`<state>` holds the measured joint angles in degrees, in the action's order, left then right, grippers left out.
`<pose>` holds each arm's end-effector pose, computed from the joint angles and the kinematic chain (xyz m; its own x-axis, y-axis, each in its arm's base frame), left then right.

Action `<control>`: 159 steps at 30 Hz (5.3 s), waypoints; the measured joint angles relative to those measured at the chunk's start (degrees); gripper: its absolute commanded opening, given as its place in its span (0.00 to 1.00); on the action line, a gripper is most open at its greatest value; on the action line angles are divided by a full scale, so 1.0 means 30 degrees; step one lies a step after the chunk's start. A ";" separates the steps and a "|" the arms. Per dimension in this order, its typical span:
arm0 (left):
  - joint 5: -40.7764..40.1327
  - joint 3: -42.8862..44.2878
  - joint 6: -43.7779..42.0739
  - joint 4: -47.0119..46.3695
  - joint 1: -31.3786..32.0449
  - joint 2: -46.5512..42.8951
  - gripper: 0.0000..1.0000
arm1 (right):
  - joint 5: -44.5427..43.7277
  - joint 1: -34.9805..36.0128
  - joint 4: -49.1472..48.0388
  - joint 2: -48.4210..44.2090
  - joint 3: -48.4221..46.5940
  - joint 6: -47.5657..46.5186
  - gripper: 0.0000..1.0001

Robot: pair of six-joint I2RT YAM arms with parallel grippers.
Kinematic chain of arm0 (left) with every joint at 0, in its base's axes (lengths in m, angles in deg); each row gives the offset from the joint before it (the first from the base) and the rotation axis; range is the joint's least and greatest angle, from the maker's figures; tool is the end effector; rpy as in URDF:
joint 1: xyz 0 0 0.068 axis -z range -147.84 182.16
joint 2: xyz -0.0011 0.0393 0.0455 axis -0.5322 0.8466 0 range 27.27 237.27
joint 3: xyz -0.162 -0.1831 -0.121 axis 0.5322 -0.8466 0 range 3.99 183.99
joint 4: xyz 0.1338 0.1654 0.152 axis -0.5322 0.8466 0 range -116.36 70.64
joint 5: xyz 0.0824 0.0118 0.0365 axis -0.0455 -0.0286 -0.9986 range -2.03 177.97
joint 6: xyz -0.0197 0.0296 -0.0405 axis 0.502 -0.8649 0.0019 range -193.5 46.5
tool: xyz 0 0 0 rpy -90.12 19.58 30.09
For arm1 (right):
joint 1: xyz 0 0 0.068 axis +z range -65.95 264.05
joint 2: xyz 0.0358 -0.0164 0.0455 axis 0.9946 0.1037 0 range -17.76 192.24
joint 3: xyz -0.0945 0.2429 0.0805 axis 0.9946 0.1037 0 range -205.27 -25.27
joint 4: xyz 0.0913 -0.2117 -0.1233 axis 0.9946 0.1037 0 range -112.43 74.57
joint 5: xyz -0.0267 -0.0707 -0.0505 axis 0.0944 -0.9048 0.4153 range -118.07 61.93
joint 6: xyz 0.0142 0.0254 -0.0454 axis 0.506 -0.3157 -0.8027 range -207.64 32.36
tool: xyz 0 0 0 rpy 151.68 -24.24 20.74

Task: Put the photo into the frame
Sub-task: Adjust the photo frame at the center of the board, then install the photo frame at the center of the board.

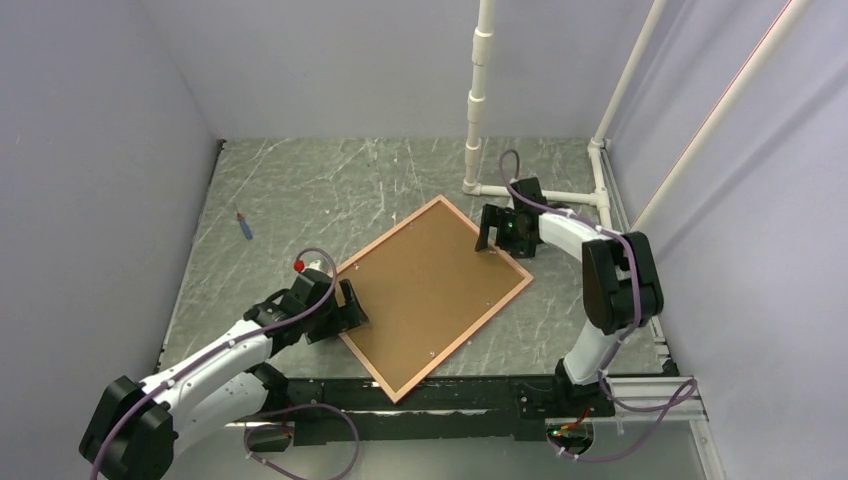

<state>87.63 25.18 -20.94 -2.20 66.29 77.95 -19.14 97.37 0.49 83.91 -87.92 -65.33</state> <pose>0.1329 -0.0898 0.1612 -0.8485 -0.3840 -0.3641 -0.1900 0.8633 -0.4676 0.3421 0.0868 0.1681 -0.9078 0.1704 -0.3832 0.0496 0.9510 0.3052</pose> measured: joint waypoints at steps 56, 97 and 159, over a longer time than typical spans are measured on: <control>-0.0787 0.7264 -0.5399 0.0823 -0.1661 0.9908 0.94 | -0.1938 0.1967 0.1443 -1.1118 1.0163 0.3694 0.97; -0.1071 1.1315 -0.8262 -0.0291 -0.5748 1.4746 0.45 | -0.2346 0.4058 0.0401 -1.0892 1.0360 0.5231 1.00; 0.1297 0.6688 -0.8065 0.1880 -0.6280 0.7009 0.87 | -0.6266 0.6382 0.2630 -0.7970 0.7548 0.4102 0.77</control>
<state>91.52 45.24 -45.14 3.44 47.45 98.97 -37.94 116.51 8.38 60.00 -65.28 -53.03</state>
